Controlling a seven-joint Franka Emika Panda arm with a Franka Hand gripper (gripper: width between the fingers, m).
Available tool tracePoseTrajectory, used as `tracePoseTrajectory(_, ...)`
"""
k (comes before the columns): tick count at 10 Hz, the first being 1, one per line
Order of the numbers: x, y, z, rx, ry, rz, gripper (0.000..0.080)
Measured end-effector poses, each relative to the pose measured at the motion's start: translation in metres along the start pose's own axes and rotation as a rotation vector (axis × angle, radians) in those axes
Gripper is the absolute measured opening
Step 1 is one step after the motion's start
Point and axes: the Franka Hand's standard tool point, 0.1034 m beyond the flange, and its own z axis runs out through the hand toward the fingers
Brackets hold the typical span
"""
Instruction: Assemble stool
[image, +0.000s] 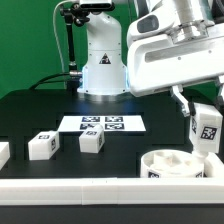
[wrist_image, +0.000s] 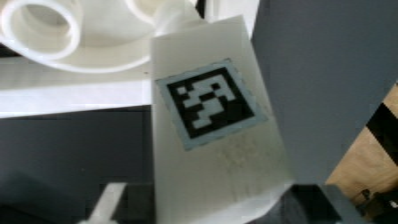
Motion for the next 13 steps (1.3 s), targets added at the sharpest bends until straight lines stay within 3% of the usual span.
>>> tracePoseTrajectory(5,-0.001,0.008,0.000,-0.007,-0.003,0.001,0.0323)
tracePoseTrajectory(13,-0.015,0.008,0.007,-0.011,0.003,-0.002,0.0323)
